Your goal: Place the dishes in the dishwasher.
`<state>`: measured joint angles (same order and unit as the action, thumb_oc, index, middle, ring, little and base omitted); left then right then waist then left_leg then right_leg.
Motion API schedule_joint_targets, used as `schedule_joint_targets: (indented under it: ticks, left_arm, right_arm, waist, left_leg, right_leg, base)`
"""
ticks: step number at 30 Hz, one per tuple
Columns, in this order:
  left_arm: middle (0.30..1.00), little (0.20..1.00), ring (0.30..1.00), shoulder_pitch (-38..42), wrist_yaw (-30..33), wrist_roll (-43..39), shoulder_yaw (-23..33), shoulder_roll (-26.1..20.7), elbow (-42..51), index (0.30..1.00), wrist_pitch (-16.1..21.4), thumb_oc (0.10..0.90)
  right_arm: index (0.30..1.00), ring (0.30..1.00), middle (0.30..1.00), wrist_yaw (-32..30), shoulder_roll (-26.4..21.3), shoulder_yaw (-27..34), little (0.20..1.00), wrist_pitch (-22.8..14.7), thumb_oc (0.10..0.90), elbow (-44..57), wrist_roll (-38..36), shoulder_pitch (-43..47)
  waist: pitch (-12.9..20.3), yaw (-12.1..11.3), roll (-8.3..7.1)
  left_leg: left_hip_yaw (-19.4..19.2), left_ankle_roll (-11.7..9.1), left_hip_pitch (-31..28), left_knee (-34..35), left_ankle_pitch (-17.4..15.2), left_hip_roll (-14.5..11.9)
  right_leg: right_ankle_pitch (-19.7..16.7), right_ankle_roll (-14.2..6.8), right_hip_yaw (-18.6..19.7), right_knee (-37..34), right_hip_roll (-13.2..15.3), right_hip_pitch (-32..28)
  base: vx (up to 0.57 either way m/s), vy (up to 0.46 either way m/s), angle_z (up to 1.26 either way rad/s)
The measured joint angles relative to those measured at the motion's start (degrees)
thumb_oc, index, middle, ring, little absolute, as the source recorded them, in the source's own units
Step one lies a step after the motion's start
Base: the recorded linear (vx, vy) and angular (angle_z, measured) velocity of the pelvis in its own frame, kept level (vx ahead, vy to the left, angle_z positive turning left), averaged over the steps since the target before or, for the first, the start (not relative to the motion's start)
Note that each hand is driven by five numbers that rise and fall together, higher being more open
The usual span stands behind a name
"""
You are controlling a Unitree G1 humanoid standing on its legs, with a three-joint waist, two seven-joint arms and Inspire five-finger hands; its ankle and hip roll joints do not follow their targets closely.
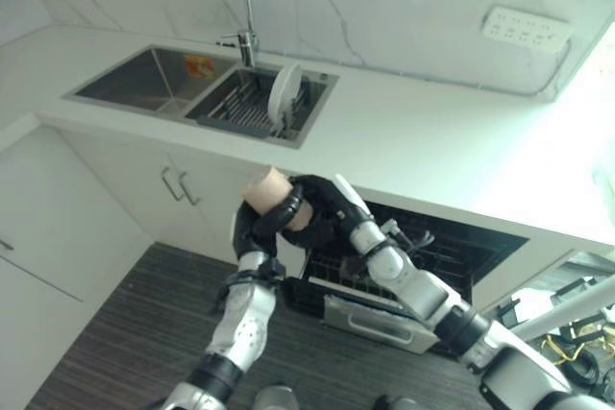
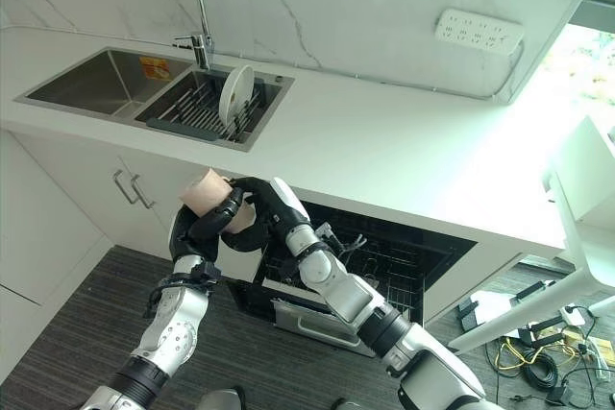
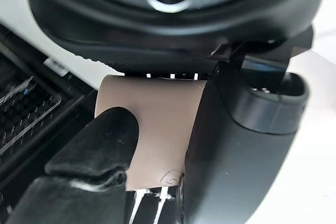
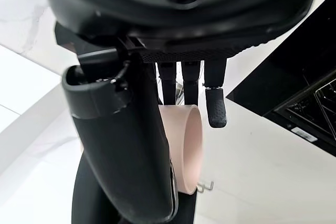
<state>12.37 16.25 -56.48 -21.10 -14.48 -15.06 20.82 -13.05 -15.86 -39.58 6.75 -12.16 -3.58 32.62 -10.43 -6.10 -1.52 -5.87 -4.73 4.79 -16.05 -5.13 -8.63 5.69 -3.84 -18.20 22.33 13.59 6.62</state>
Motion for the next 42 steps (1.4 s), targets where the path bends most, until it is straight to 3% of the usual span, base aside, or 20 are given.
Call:
schedule_joint_targets:
  ticks: [1,8,19,20,21,22,27,33,42]
  left_arm:
    - [0.3,0.3,0.3,0.0,-0.9,-2.1,0.0,0.0,0.0,0.3,0.2,0.4]
    - [0.3,0.3,0.3,0.0,-4.2,-12.5,0.1,0.4,0.0,0.3,0.9,0.4]
    - [0.3,0.3,0.3,0.0,-4.3,-12.6,0.8,1.9,-0.2,0.3,0.9,0.4]
    - [0.3,0.3,0.3,0.0,-4.3,-12.6,0.8,1.9,-0.2,0.3,0.9,0.4]
    - [0.3,0.3,0.3,0.0,-4.3,-12.6,0.8,1.9,-0.2,0.3,0.9,0.4]
    - [0.3,0.3,0.3,0.0,-4.3,-12.6,0.8,1.9,-0.2,0.3,0.9,0.4]
    - [0.3,0.3,0.3,0.0,-4.3,-12.6,0.9,1.9,-0.3,0.3,0.8,0.4]
    - [0.3,0.3,0.3,0.0,-3.9,-5.4,1.1,1.8,-4.5,0.3,0.0,0.4]
    - [0.3,0.3,0.3,0.9,-0.3,-1.1,1.0,2.0,-4.7,0.3,-0.4,0.4]
  right_arm:
    - [0.3,0.3,0.3,-0.3,0.0,0.0,0.3,-0.5,0.4,0.0,0.0,0.0]
    - [0.3,0.3,0.3,-1.8,0.2,-0.1,0.3,-1.8,0.4,0.6,-1.2,-0.4]
    - [0.3,0.3,0.3,-2.5,0.1,-0.1,0.3,-2.6,0.4,0.6,-0.9,-1.3]
    - [0.347,0.347,0.347,-2.5,0.1,-0.1,0.347,-2.6,0.431,0.6,-0.9,-1.3]
    - [0.528,0.528,0.528,-2.4,0.1,-0.1,0.528,-2.6,0.552,0.6,-0.9,-1.3]
    - [0.9,0.9,0.9,-2.3,0.1,-0.1,0.9,-2.6,0.8,0.6,-0.9,-1.3]
    - [0.9,0.9,0.9,-0.8,0.1,-0.3,0.9,-2.5,0.8,0.6,-0.9,-1.3]
    - [0.9,0.9,0.9,2.6,0.7,-0.5,0.9,3.3,0.8,1.0,0.7,-1.2]
    - [0.9,0.9,0.9,0.7,1.9,-0.8,0.9,3.7,0.8,0.0,1.9,-1.0]
  waist:
    - [0.0,0.0,0.0]
    - [0.0,0.6,0.03]
    - [-0.2,1.3,0.32]
    - [-0.2,1.3,0.38]
    - [-0.3,1.3,0.45]
    - [-0.3,1.3,0.47]
    - [-0.3,1.3,0.48]
    - [-0.3,1.2,0.45]
    - [-1.1,1.1,-0.89]
  left_leg:
    - [0.0,0.0,0.0,0.0,0.0,0.0]
    - [0.0,0.1,0.1,0.3,0.1,0.1]
    - [0.1,0.3,0.1,0.3,0.1,0.8]
    - [0.1,0.3,0.1,0.3,0.1,0.8]
    - [0.1,0.3,0.1,0.3,0.1,0.9]
    - [0.1,0.3,0.1,0.3,0.1,0.9]
    - [0.1,0.3,0.1,0.3,0.1,0.9]
    - [0.3,0.3,0.1,0.3,0.2,0.9]
    - [0.7,0.3,0.1,0.3,0.3,1.0]
  right_leg:
    - [0.0,0.0,0.0,0.0,0.0,0.0]
    - [0.0,0.0,-0.2,0.0,0.1,0.0]
    - [0.1,-0.2,-0.3,0.0,0.7,-0.1]
    - [0.1,-0.2,-0.3,-0.1,0.8,-0.1]
    - [0.1,-0.2,-0.3,-0.1,0.8,-0.1]
    - [0.1,-0.2,-0.3,-0.1,0.8,-0.1]
    - [0.1,-0.2,-0.3,0.0,0.8,-0.1]
    - [0.1,-0.2,-0.5,0.1,0.7,-0.2]
    - [0.1,-0.2,-1.0,0.1,0.6,-0.3]
  base:
    - [0.0,0.0,0.0]
    - [0.0,0.0,0.0]
    - [0.0,0.001,0.01]
    - [0.0,0.0,0.0]
    - [0.0,0.0,0.0]
    - [0.0,0.0,0.0]
    - [0.0,0.0,0.0]
    - [0.0,0.0,0.0]
    - [0.0,-0.002,0.01]
